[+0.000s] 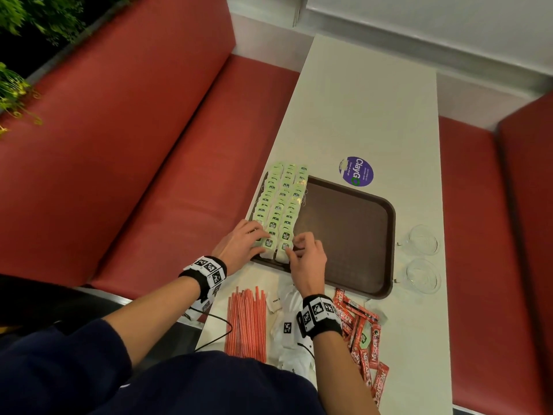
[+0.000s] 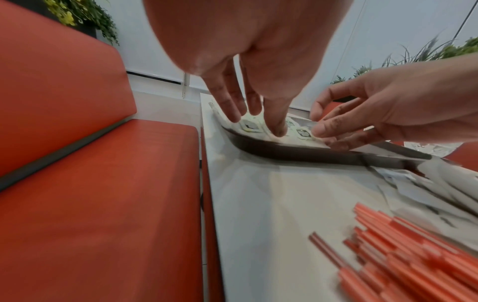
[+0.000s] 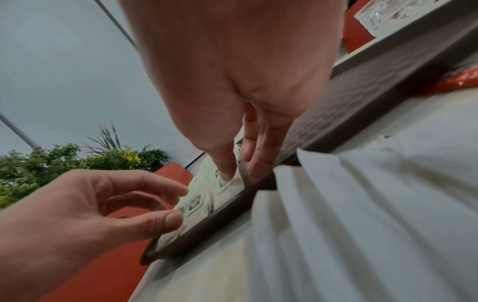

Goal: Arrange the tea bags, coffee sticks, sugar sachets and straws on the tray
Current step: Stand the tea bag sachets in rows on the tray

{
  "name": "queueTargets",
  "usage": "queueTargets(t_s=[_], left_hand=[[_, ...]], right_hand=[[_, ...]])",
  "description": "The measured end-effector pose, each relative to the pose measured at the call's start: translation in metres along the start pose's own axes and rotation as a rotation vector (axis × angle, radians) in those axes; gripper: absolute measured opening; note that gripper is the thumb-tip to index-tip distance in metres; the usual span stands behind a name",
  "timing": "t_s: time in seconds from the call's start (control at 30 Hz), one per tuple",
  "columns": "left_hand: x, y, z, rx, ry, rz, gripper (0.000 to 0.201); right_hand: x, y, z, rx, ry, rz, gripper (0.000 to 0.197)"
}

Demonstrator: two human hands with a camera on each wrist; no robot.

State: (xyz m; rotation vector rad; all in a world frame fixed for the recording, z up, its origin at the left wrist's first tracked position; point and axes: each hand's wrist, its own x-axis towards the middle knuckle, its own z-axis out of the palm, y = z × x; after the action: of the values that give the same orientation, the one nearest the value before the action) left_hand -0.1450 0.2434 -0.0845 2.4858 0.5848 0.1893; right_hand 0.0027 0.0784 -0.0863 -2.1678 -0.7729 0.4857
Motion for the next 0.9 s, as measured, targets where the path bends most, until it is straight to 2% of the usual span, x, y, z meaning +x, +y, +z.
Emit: queueTargets(t_s=[0.13, 0.4, 0.9], left_hand=[[-0.002, -0.003, 0.001, 0.027, -0.027, -0.007, 0.036], [-0.001, 0.000, 0.001, 0.053, -0.055, -0.018, 0.038], [0.001, 0.003, 0.001, 0.065, -0.078, -0.037, 0.037]], right_hand=[[-0.007, -0.001, 0.006, -0.051, -0.020, 0.021, 0.033], [-0.008, -0.007, 0.017, -0.088, -0.035, 0.024, 0.020], [-0.007, -0.017, 0.020, -0.127, -0.033, 0.056, 0.023]])
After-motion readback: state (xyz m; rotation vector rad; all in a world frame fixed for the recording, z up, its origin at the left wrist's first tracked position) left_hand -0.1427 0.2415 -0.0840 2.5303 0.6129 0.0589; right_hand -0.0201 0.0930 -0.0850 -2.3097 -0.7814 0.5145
